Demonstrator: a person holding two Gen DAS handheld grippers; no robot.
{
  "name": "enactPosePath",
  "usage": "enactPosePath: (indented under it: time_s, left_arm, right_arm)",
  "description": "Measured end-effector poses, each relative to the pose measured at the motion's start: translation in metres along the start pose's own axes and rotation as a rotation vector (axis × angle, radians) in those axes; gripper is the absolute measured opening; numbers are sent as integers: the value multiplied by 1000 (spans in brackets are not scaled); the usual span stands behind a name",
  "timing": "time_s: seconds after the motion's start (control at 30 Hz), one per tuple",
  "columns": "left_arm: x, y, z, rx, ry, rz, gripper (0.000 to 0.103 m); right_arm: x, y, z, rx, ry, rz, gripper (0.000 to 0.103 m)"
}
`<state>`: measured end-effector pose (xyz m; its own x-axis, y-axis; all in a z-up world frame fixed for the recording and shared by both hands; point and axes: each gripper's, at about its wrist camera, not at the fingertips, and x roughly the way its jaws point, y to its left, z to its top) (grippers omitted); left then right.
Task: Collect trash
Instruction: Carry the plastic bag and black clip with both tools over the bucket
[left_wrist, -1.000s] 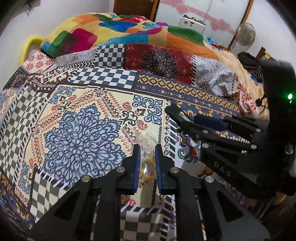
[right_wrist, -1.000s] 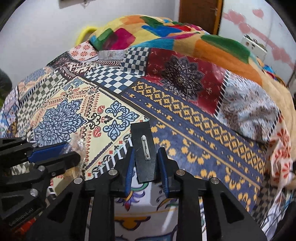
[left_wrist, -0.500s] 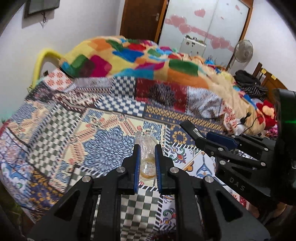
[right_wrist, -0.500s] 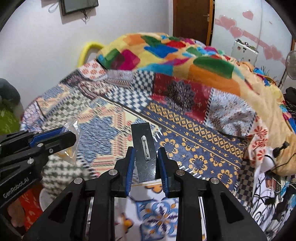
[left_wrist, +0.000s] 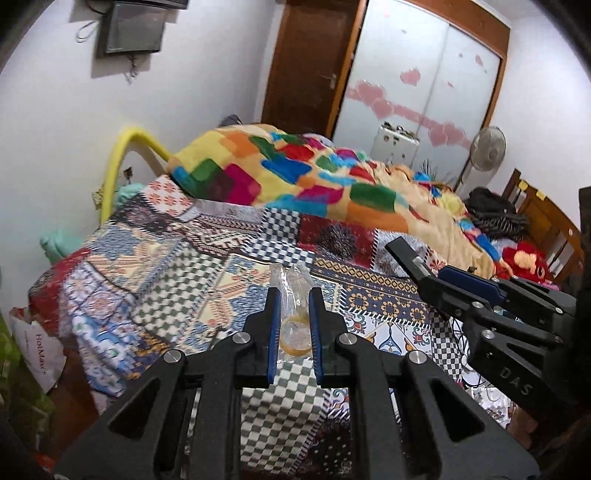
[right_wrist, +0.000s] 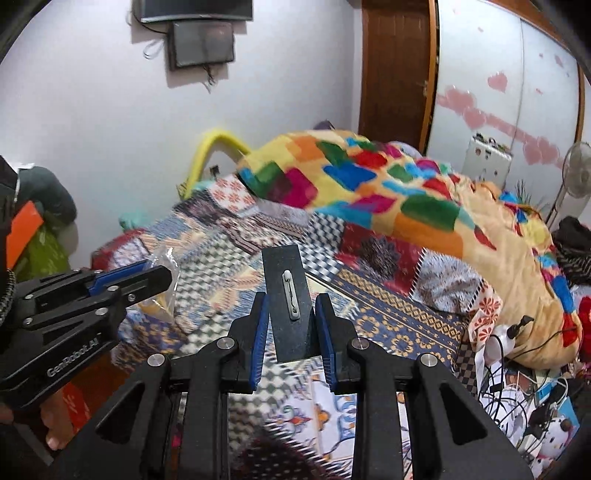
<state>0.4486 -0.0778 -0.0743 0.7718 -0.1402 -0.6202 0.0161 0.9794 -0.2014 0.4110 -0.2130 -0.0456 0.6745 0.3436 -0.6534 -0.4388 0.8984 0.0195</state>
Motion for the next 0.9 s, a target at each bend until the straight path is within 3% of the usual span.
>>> enactPosePath:
  time_s: [0.47,0.9]
  left_arm:
    - [-111,98,-36,-74,-62,120,14]
    - [-167,208,-110,-156,8,264,14]
  right_arm:
    - [-37,114,-12,-63,-32,136,23]
    - [-17,230,-42,-184,36,274,23]
